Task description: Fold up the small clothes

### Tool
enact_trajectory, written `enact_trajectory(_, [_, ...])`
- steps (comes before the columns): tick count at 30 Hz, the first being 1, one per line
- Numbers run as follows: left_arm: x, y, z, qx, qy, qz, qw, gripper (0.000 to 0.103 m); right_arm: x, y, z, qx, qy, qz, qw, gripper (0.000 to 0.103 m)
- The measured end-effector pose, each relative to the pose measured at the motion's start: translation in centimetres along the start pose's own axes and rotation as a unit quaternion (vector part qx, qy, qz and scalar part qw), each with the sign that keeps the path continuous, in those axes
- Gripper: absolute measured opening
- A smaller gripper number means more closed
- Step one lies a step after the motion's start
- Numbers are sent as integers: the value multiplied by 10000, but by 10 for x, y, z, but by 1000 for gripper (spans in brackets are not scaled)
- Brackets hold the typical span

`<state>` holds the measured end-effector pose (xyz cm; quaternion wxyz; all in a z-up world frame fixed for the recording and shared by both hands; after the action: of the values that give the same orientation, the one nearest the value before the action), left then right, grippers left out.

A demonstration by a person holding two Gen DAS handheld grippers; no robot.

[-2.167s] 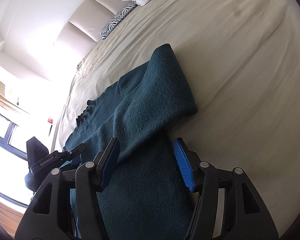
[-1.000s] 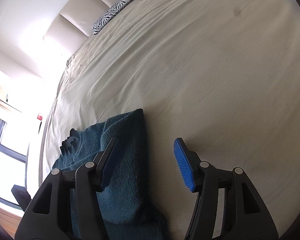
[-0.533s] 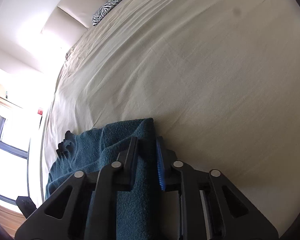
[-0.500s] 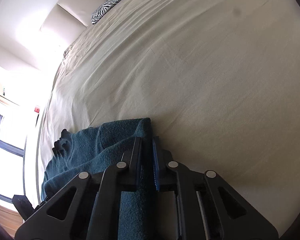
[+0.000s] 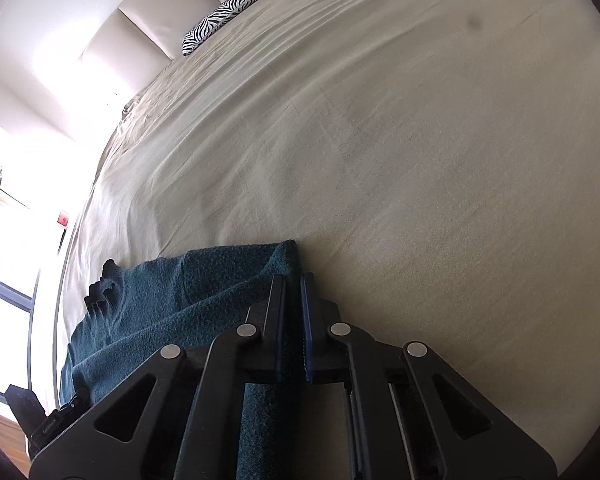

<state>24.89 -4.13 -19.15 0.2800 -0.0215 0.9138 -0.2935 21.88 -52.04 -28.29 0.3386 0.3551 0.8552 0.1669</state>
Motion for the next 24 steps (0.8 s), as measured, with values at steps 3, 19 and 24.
enact_trajectory(3, [0,-1,-3,143,1,2,9999,13,0,0,-13,-36,8,127,9999,9])
enact_trajectory(19, [18,-17,-18,-134,-2,547,9984,40,86,10,-54,-890,422,-12,9951,0])
enact_trajectory(24, [18,-8,-24,-187,39,386,9991,40,77,-7,-76,-312,71,-108,9994,0])
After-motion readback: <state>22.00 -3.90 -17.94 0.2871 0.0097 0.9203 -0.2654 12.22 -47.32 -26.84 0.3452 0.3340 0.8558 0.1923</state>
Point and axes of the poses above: each gripper's, at about its wrist camera, not at the fingertips, and z roughly the way its jaws point, y to its left, x to its underside, the point moved 8 cm from there along z, roughly the way its jaws point, and after that the axes turned 2 degrees about -y, right-handed, at the moved point
